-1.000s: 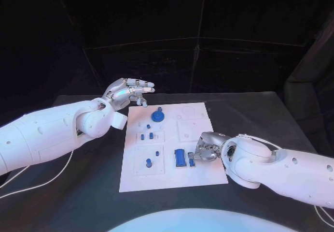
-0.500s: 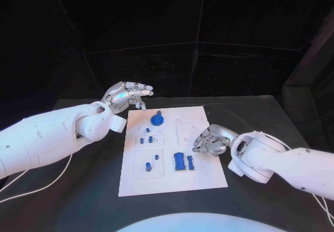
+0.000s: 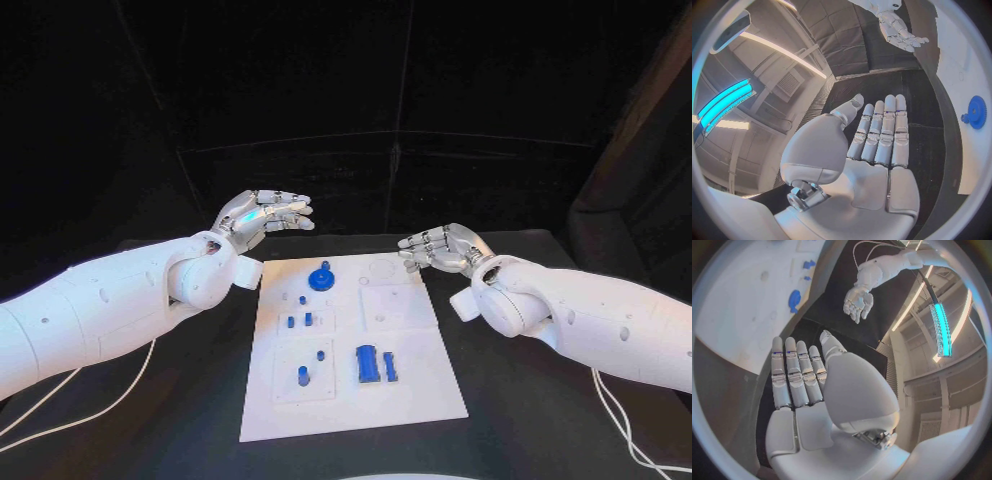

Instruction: Assemble the parts on the task board

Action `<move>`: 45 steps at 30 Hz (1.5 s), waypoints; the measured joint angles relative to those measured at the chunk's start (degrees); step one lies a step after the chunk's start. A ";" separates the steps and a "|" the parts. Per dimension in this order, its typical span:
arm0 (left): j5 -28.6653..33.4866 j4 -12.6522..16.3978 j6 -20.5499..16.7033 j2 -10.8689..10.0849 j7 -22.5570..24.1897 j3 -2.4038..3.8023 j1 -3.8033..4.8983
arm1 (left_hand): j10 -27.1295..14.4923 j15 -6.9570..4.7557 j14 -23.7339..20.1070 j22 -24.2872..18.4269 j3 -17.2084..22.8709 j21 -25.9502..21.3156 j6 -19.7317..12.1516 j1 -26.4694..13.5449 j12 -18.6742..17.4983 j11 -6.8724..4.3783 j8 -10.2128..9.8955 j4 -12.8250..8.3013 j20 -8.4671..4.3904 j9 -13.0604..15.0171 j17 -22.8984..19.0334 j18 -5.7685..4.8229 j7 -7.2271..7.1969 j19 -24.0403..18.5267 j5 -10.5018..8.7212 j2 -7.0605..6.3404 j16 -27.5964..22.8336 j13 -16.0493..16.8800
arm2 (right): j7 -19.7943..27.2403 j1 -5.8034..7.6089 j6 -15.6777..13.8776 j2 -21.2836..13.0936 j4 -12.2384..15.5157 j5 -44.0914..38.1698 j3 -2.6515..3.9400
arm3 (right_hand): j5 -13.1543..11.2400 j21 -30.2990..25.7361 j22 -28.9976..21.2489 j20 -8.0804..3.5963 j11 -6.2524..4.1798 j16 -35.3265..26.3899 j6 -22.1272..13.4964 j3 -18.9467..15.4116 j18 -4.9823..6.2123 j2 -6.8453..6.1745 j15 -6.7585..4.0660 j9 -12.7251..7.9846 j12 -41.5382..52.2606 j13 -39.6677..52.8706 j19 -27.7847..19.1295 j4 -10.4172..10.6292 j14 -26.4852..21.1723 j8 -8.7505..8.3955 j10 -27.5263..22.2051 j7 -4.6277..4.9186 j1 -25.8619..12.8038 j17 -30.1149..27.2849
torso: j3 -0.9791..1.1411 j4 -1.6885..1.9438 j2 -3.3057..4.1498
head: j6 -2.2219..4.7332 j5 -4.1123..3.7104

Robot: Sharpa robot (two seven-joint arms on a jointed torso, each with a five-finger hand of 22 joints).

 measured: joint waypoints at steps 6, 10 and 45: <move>1.38 -4.24 -0.65 2.67 0.94 0.01 -0.85 | 0.60 1.50 0.70 -4.40 -1.64 -5.21 -0.10 0.00 -4.45 0.60 -2.21 0.20 2.93 0.00 -3.26 0.83 0.10 -3.86 0.00 0.00 -9.24 0.00 | 5.21 0.02 2.00 4.17 -7.60 5.78 0.45 | 0.00 -2.47 -2.90 -0.98 -0.23 -1.50 0.87 0.25 0.00 1.29 -0.50 -1.87 0.00 -3.77 4.71 -2.11 4.15 0.00 1.27 -0.01 -1.29 -2.87 | 0.04 -0.08 -0.81 | 1.21 0.09; 2.26 -6.26 -1.19 4.14 1.59 0.02 -1.51 | 0.65 1.80 1.00 -5.63 -2.33 -5.89 -0.10 0.34 -6.21 0.65 -3.18 0.27 3.15 0.00 -3.55 0.95 0.10 -4.09 0.00 0.34 -12.36 0.01 | 7.42 0.01 3.49 6.16 -11.17 7.89 0.62 | 0.00 -3.17 -3.94 -1.36 -0.22 -1.79 1.15 0.41 -0.01 1.19 -0.90 -2.48 0.01 -4.69 5.89 -2.55 5.12 0.00 1.65 0.10 -1.79 -3.82 | 0.13 0.08 -1.21 | 2.47 0.09; 1.98 23.93 -37.27 -5.65 1.38 5.36 -8.81 | -43.18 -6.39 -39.90 -16.11 -17.97 -13.64 -41.26 -51.48 -13.93 -8.56 -10.62 10.63 -10.89 -3.65 -7.23 -7.99 -10.79 -38.32 -2.89 -1.10 -25.78 -3.45 | 13.36 -1.65 -21.89 -2.68 16.57 22.81 0.75 | -11.20 -17.15 -18.12 -12.79 -8.30 -6.50 -40.35 -0.55 -7.65 0.50 -6.72 -8.70 -3.88 -8.36 -36.34 -6.17 -45.02 -3.73 -46.03 -10.53 -64.12 -8.68 | 1.16 0.97 -1.69 | 4.88 1.25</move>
